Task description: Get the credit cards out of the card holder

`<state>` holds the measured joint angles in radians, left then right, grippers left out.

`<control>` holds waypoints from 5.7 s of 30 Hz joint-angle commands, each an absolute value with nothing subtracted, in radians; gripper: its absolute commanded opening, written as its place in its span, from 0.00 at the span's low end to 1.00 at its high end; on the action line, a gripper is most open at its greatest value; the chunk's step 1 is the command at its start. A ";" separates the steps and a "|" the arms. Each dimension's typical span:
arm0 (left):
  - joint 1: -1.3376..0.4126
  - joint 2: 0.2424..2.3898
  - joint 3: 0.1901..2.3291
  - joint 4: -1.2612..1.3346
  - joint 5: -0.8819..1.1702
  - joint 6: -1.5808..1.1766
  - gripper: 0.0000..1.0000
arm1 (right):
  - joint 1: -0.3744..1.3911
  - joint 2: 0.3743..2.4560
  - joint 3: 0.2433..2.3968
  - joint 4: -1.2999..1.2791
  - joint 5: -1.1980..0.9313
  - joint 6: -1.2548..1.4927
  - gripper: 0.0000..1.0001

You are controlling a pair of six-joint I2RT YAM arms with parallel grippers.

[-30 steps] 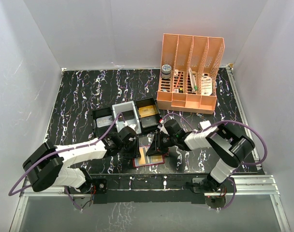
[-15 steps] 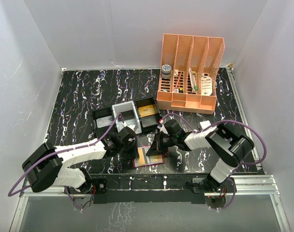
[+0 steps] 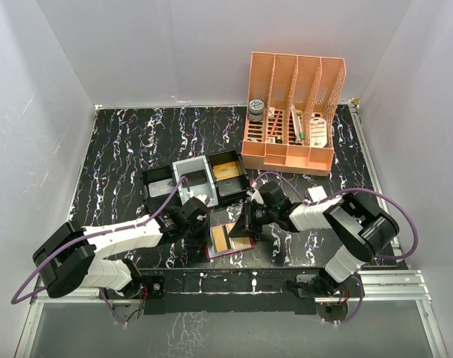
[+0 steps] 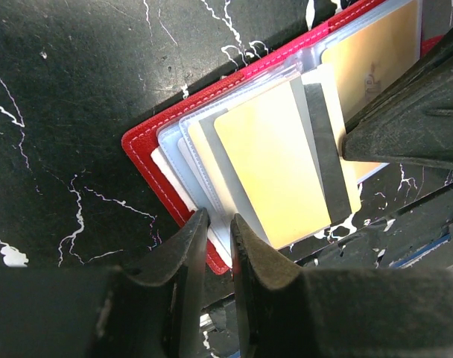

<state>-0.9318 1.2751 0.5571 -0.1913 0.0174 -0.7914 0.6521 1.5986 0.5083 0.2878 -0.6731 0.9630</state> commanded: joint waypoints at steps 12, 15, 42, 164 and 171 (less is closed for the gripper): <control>-0.938 1.163 0.657 -0.209 0.009 -0.778 0.35 | 0.648 1.577 0.509 0.215 -0.613 0.884 0.00; -0.937 1.196 0.657 -0.139 0.065 -0.776 0.36 | 0.648 1.571 0.512 0.196 -0.603 0.874 0.00; -0.944 1.329 0.563 -0.132 0.086 -0.850 0.12 | 0.651 1.566 0.472 0.376 -0.673 0.993 0.11; -0.908 0.958 0.582 -0.553 -0.265 -1.063 0.99 | 0.686 1.779 1.136 0.186 -0.044 -0.774 0.00; -0.907 0.947 0.579 -0.560 -0.265 -1.064 0.99 | 0.700 1.863 1.147 0.248 -0.013 -0.888 0.00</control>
<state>-0.9123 0.9619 0.5591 -0.5507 -0.2653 -1.0740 0.6857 1.8435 1.0996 0.1528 -0.0463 -0.7986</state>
